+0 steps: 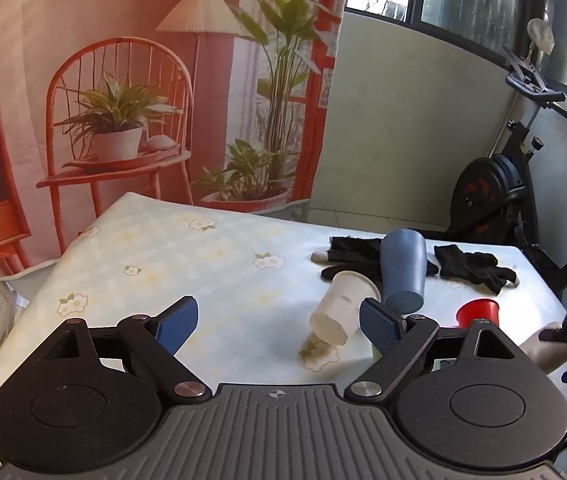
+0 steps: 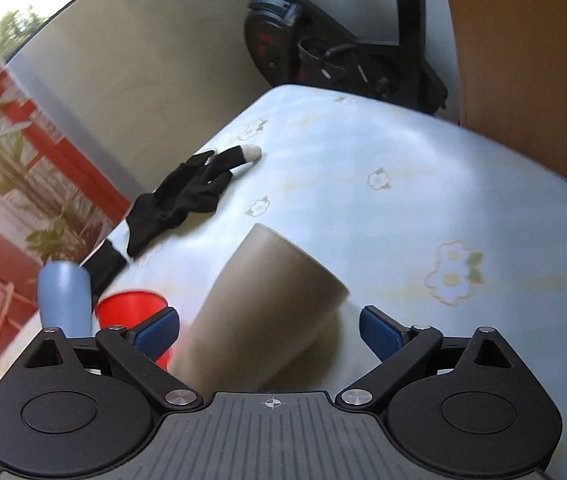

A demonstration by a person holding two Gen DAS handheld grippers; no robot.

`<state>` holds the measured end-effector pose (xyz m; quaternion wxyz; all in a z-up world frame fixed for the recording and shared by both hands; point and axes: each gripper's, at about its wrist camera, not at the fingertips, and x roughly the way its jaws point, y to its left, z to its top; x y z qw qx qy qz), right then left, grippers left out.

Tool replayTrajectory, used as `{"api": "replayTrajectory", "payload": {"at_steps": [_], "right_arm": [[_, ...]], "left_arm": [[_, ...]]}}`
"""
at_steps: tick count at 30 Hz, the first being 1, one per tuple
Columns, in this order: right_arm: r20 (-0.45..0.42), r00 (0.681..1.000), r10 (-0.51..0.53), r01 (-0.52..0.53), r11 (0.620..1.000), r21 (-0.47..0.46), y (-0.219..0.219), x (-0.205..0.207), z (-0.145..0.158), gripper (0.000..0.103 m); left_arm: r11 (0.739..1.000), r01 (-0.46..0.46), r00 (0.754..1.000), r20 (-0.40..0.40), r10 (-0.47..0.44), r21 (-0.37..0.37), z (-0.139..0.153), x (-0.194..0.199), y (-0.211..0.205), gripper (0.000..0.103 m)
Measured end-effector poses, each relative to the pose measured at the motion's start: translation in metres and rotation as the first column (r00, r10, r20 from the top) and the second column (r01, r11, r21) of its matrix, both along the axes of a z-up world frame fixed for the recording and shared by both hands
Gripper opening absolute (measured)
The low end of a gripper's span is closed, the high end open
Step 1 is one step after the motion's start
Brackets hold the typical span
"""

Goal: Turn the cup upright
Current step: 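Reach the right gripper to the tan cup lying on its side and grasp it, then lift the tan cup with the right gripper and rotate it upright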

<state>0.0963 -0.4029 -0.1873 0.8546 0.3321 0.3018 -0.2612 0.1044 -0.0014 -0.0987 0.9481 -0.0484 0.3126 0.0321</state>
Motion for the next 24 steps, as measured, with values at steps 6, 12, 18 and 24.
{"api": "replayTrajectory", "payload": {"at_steps": [6, 12, 18, 24], "right_arm": [[-0.041, 0.999, -0.025, 0.027, 0.999, 0.047, 0.0, 0.023, -0.015, 0.097], [-0.084, 0.996, -0.041, 0.04, 0.999, -0.015, 0.009, 0.032, -0.017, 0.083], [-0.086, 0.996, 0.017, -0.02, 0.999, -0.031, 0.01, 0.026, -0.015, 0.063], [-0.048, 0.997, 0.062, -0.065, 0.996, -0.055, 0.015, -0.004, 0.003, 0.062]], "left_arm": [[1.0, -0.009, 1.0, -0.017, 0.01, 0.014, -0.004, 0.005, 0.002, 0.09], [1.0, -0.014, 1.0, -0.027, 0.014, 0.02, -0.006, 0.007, 0.004, 0.09], [1.0, -0.017, 0.999, -0.032, 0.017, 0.014, -0.006, 0.005, 0.007, 0.09], [1.0, -0.018, 0.999, -0.03, 0.018, 0.003, -0.003, 0.0, 0.013, 0.089]]}}
